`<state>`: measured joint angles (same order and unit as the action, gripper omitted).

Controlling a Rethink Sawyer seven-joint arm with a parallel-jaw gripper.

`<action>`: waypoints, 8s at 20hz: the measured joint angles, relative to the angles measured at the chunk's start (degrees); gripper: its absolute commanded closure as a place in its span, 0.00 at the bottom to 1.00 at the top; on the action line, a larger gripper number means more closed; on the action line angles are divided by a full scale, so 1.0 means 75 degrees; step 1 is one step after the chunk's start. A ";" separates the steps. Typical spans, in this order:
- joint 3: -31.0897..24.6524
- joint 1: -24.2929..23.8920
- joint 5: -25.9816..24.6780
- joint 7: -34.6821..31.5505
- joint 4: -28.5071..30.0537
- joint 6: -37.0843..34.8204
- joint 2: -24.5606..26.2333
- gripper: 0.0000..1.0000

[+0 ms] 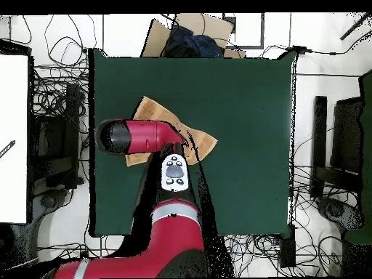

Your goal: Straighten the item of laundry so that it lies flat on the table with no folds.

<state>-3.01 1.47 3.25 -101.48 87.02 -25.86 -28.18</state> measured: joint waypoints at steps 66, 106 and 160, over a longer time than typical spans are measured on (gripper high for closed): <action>-0.0513 -0.2675 0.0039 0.0000 0.2516 0.0564 -0.1252 0.00; -0.1344 -0.4239 -0.2068 0.0000 0.2633 0.0516 -0.1187 0.00; -0.1185 -0.3826 -0.2206 0.0000 0.1497 0.0506 0.0609 0.00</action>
<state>-11.89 -27.22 -13.29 -101.48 98.24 -22.06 -23.62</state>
